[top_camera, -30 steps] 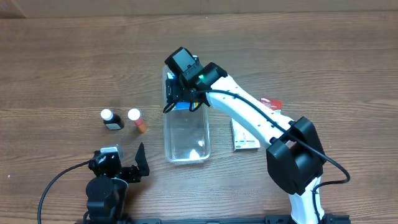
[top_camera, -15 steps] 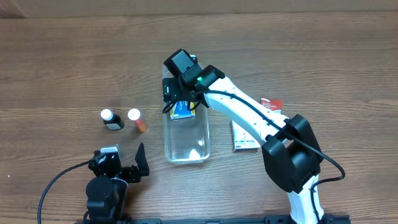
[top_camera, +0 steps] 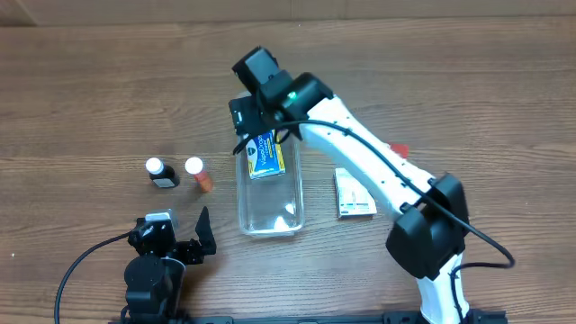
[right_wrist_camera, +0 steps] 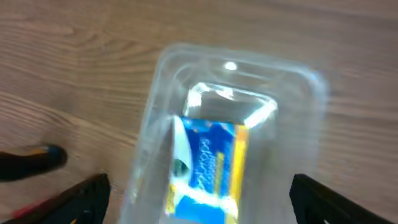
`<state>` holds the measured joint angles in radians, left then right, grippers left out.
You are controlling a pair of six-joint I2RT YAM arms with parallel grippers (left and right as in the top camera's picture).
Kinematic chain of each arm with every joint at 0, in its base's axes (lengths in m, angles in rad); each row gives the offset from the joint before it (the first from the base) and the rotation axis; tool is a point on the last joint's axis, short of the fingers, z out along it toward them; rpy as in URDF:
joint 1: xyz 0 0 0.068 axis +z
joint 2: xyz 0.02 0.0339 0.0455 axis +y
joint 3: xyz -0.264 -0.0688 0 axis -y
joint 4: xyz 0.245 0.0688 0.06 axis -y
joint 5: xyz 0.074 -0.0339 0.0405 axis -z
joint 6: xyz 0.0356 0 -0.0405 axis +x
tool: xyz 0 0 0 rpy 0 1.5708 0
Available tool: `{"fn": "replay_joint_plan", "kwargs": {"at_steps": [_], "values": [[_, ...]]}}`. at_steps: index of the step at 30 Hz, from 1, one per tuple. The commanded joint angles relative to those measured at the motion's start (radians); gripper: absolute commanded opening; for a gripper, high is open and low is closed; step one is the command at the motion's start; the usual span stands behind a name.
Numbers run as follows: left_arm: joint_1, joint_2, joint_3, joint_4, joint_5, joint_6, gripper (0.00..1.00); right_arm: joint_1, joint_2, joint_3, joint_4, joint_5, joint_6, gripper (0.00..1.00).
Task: Pack container
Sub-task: 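Carry the VapoDrops box over the container and release it inside, then move the right gripper to the white medicine box and grasp it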
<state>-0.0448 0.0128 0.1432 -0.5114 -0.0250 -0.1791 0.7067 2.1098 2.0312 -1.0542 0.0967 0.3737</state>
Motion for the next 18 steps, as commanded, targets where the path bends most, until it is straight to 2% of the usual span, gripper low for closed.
{"fn": "replay_joint_plan", "kwargs": {"at_steps": [1, 6, 9, 14, 18], "values": [[0.005, -0.009, -0.002, -0.001, 0.011, 0.019, 1.00, -0.062, -0.137, 0.072, -0.121, 0.049, -0.005, 0.97], [0.005, -0.009, -0.002, 0.000, 0.011, 0.019, 1.00, -0.188, -0.179, 0.068, -0.380, 0.041, -0.004, 1.00], [0.005, -0.009, -0.002, -0.001, 0.011, 0.019, 1.00, -0.271, -0.178, 0.009, -0.474, -0.012, -0.009, 1.00], [0.005, -0.009, -0.002, -0.001, 0.011, 0.019, 1.00, -0.332, -0.178, -0.175, -0.468, -0.095, -0.013, 1.00], [0.005, -0.009, -0.002, -0.001, 0.011, 0.019, 1.00, -0.319, -0.178, -0.386, -0.356, -0.191, -0.103, 1.00]]}}
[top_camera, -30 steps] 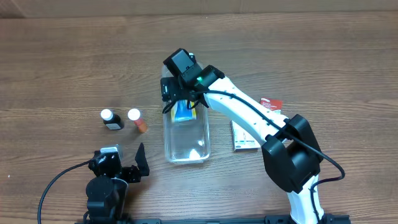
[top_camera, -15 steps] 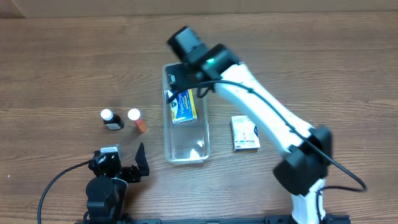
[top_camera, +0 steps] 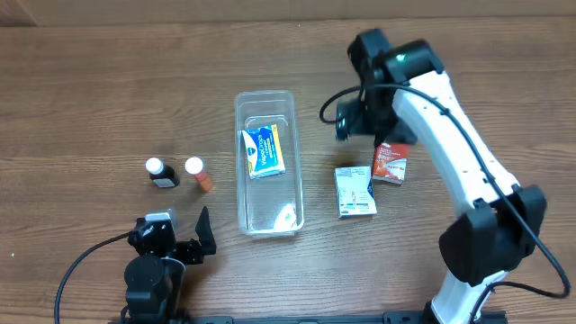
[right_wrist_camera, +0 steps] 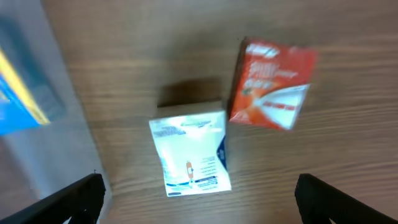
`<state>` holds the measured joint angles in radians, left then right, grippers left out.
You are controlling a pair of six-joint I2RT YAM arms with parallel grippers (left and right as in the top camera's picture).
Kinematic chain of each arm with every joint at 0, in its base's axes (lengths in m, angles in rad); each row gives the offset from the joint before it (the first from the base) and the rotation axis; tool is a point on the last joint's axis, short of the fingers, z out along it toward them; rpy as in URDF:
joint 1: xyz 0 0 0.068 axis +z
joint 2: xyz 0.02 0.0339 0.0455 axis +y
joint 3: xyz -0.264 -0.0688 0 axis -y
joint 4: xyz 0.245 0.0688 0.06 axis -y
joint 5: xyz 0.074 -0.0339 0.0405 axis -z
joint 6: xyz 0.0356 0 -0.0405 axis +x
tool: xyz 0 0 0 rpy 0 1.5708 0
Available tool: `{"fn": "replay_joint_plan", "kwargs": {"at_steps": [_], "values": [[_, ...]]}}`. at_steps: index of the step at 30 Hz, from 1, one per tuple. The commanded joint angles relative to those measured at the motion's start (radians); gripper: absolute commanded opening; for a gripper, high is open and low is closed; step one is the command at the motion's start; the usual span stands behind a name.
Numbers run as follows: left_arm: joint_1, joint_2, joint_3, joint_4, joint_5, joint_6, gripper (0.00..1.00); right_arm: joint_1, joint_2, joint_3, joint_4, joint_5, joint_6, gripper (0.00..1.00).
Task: Pack container
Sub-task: 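Move the right gripper to the white medicine box and grasp it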
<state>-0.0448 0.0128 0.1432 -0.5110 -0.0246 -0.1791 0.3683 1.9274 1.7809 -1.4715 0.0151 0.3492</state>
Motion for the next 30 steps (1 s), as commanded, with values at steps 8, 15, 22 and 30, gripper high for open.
{"fn": "replay_joint_plan", "kwargs": {"at_steps": [8, 15, 22, 30], "values": [[0.005, -0.009, -0.002, -0.001, 0.011, 0.019, 1.00, 0.029, 0.005, -0.398, 0.225, -0.107, -0.039, 1.00], [0.005, -0.009, -0.002, -0.001, 0.011, 0.019, 1.00, 0.031, 0.005, -0.500, 0.315, -0.107, -0.039, 0.95], [0.005, -0.009, -0.002, -0.001, 0.011, 0.019, 1.00, 0.031, 0.002, -0.420, 0.303, -0.108, -0.039, 0.78], [0.005, -0.009, -0.002, -0.001, 0.011, 0.019, 1.00, 0.043, -0.016, -0.191, 0.159, -0.126, -0.039, 0.71]]}}
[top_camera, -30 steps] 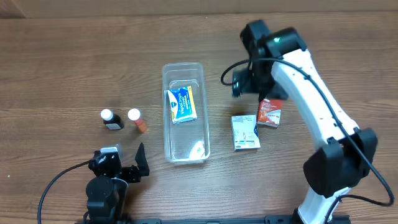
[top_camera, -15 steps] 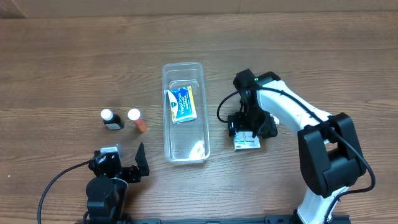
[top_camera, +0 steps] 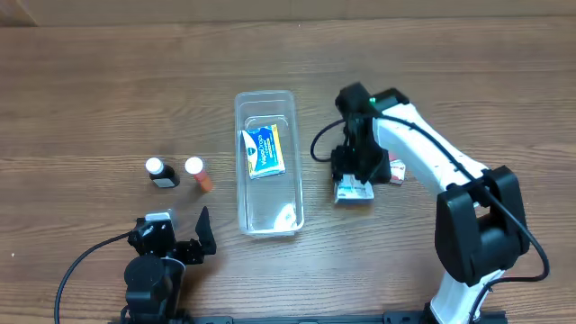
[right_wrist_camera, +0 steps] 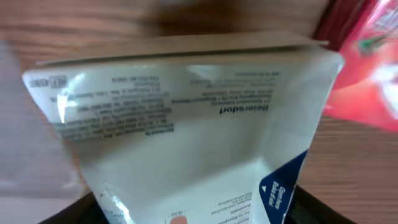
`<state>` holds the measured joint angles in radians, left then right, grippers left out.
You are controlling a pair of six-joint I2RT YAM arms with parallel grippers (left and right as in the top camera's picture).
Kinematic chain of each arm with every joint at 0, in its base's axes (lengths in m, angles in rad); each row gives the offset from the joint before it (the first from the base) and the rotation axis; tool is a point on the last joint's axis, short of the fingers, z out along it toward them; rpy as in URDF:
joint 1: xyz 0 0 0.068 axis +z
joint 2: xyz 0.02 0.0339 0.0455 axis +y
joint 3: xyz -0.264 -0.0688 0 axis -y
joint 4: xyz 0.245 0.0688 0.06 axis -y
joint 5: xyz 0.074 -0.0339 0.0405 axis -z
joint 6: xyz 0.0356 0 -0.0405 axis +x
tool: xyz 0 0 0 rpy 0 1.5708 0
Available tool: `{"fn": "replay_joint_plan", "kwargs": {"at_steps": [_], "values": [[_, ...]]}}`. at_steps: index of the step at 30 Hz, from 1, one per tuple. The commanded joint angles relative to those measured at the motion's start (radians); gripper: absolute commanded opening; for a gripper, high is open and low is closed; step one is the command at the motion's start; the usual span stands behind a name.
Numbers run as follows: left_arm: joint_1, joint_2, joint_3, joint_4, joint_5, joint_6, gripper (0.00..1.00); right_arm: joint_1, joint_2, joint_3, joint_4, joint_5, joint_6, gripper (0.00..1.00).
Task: Pack container
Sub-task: 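Move the right gripper to the white medicine box and grasp it, then lower the white box into the container beside the VapoDrops box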
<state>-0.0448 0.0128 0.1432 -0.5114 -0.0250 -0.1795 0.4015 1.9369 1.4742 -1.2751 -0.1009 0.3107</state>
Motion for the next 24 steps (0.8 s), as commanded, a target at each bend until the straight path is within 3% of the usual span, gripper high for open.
{"fn": "replay_joint_plan", "kwargs": {"at_steps": [1, 8, 18, 24], "values": [[0.005, -0.009, -0.002, 0.000, 0.011, 0.019, 1.00, 0.014, -0.032, 0.147, -0.056, -0.010, 0.000, 0.71], [0.005, -0.009, -0.002, -0.001, 0.011, 0.019, 1.00, 0.116, -0.058, 0.353, -0.171, -0.033, 0.012, 0.70], [0.005, -0.009, -0.002, -0.001, 0.011, 0.019, 1.00, 0.383, -0.039, 0.291, 0.101, -0.031, 0.154, 0.77], [0.005, -0.009, -0.002, -0.001, 0.011, 0.019, 1.00, 0.405, 0.028, 0.230, 0.112, -0.032, 0.214, 0.77]]}}
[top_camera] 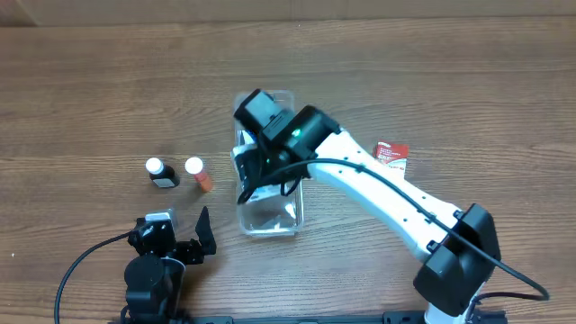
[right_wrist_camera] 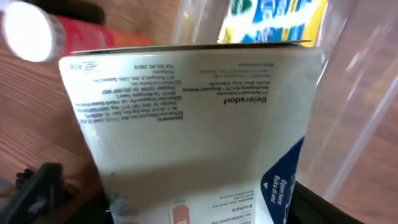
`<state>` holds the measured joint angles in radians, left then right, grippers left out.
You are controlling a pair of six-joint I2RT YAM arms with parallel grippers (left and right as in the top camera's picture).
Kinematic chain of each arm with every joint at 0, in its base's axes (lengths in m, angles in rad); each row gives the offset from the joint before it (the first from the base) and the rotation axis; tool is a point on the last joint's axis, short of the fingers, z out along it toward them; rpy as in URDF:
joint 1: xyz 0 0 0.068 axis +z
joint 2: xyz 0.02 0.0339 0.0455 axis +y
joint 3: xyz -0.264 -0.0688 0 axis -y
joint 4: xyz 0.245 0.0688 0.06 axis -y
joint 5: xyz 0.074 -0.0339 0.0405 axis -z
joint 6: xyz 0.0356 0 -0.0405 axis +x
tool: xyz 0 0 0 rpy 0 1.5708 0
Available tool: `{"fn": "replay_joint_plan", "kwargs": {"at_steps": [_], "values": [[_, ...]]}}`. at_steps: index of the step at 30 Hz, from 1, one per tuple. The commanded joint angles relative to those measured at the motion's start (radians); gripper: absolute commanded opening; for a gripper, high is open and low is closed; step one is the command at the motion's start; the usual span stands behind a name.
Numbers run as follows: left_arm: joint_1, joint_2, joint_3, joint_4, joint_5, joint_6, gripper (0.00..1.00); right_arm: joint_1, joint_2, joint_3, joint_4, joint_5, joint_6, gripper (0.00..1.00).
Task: Pack container
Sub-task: 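Lower the white box into the container beside the VapoDrops box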
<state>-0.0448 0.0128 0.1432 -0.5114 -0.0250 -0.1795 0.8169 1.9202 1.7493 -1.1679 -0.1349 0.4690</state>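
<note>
My right gripper (right_wrist_camera: 199, 214) is shut on a white box (right_wrist_camera: 199, 118) with small print and a blue corner; the box fills the right wrist view. In the overhead view that gripper (top_camera: 256, 171) hangs over the left part of the clear plastic container (top_camera: 281, 227). A blue and yellow box (right_wrist_camera: 280, 17) lies inside the container, mostly hidden under the arm from overhead. A red box (top_camera: 391, 155) lies on the table to the right. My left gripper (top_camera: 200, 238) rests at the front left, away from everything; its jaw state does not show.
A dark bottle (top_camera: 162, 173) and an orange bottle with a white cap (top_camera: 198, 174) stand left of the container, close to the held box in the right wrist view. The wooden table (top_camera: 468, 90) stretches around them.
My right gripper was down on the white box on the table right of the container. It now holds that box over the container's left side. The red box stays put.
My right gripper stood open above the container with the blue and yellow box lying in it. It was then open over the white and red boxes on the right, then low around the white box. Now the white box is held above the container.
</note>
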Motion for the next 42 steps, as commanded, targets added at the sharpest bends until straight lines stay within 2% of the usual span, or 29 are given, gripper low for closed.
{"fn": "replay_joint_plan", "kwargs": {"at_steps": [1, 7, 14, 19, 22, 24, 25, 33, 37, 42], "values": [[0.005, -0.009, -0.002, -0.001, 0.011, 0.019, 1.00, -0.013, 0.054, -0.055, 0.007, 0.002, 0.056, 0.77], [0.005, -0.009, -0.002, -0.001, 0.011, 0.019, 1.00, -0.010, 0.098, -0.082, 0.011, -0.040, 0.055, 0.77], [0.005, -0.009, -0.002, -0.001, 0.011, 0.019, 1.00, -0.009, 0.102, -0.101, 0.027, -0.060, 0.059, 0.89], [0.005, -0.009, -0.002, -0.001, 0.011, 0.019, 1.00, -0.009, 0.102, -0.101, 0.037, -0.061, 0.047, 0.90], [0.005, -0.009, -0.002, -0.001, 0.011, 0.019, 1.00, -0.010, 0.102, -0.100, 0.026, -0.061, 0.028, 0.80], [0.005, -0.009, -0.002, -0.001, 0.011, 0.019, 1.00, -0.011, 0.102, -0.100, -0.006, -0.061, 0.028, 0.64], [0.005, -0.009, -0.002, -0.001, 0.011, 0.019, 1.00, -0.011, 0.102, -0.100, -0.023, -0.061, 0.028, 0.50], [0.005, -0.009, -0.002, -0.001, 0.011, 0.019, 1.00, -0.004, 0.102, -0.100, -0.150, -0.063, 0.021, 0.11], [0.005, -0.009, -0.002, -0.001, 0.011, 0.019, 1.00, 0.002, 0.102, -0.115, -0.115, -0.085, -0.005, 0.09], [0.005, -0.009, -0.002, -0.001, 0.011, 0.019, 1.00, 0.002, 0.102, -0.187, 0.013, -0.104, -0.005, 0.09]]}}
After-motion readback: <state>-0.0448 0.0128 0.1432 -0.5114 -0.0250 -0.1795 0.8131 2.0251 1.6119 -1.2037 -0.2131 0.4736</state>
